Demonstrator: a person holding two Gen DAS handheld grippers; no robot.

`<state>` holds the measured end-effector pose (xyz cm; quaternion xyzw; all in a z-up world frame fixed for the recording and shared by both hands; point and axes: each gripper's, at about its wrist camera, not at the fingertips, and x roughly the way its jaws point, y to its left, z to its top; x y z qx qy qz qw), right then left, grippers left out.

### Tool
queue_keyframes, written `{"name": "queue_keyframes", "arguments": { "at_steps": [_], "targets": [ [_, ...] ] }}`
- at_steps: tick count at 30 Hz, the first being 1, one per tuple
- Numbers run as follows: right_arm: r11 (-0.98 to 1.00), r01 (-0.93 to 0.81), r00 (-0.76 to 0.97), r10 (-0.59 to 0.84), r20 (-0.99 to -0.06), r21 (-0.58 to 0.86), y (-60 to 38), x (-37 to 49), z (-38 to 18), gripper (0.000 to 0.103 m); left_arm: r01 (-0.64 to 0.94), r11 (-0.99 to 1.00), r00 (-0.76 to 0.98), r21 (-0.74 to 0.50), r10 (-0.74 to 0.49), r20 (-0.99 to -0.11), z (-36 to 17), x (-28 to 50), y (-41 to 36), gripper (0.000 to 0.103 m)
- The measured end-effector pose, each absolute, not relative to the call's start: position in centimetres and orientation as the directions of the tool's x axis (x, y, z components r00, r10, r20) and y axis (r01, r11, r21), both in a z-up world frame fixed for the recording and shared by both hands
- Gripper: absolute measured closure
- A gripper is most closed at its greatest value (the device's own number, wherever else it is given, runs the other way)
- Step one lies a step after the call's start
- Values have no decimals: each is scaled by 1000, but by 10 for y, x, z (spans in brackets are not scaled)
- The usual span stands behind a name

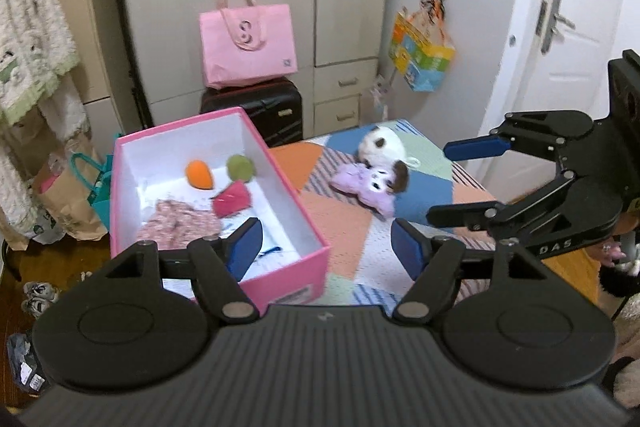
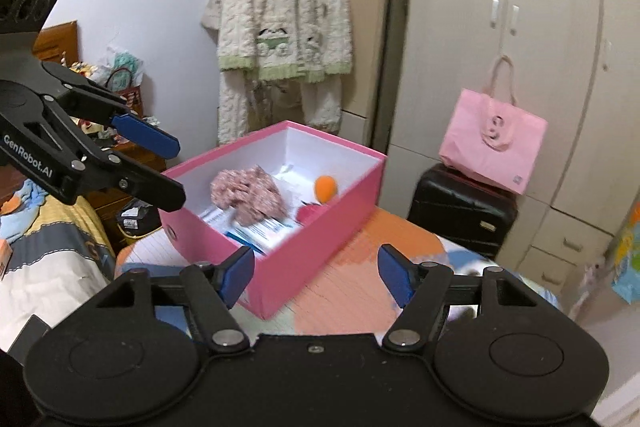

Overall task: Organize soft objects
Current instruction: 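Withdraw the left tool from the box toward the panda plush, then close the left gripper on the white panda plush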

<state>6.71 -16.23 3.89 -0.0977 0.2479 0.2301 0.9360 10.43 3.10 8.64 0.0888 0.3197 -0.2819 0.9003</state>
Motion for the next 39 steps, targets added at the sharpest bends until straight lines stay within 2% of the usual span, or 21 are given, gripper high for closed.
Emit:
{"name": "queue_keyframes", "arguments": {
  "at_steps": [15, 25, 33, 39],
  "targets": [
    [907, -421, 753, 351, -556, 1, -235, 58, -11, 26, 680, 729, 483, -78, -526, -700, 47, 126, -67, 33],
    [919, -395, 735, 328, -594, 19, -249, 91, -51, 24, 648, 753, 458, -114, -505, -732, 9, 168, -104, 33],
    [932, -357, 743, 326, -584, 66, -270, 125, -64, 24, 606, 780, 494, -153, -520, -697, -10, 200, -124, 33],
    [951, -286, 792, 305, -529, 120, -289, 152, -71, 23, 577, 793, 525, -196, -544, -655, -19, 226, -144, 34]
  ]
}}
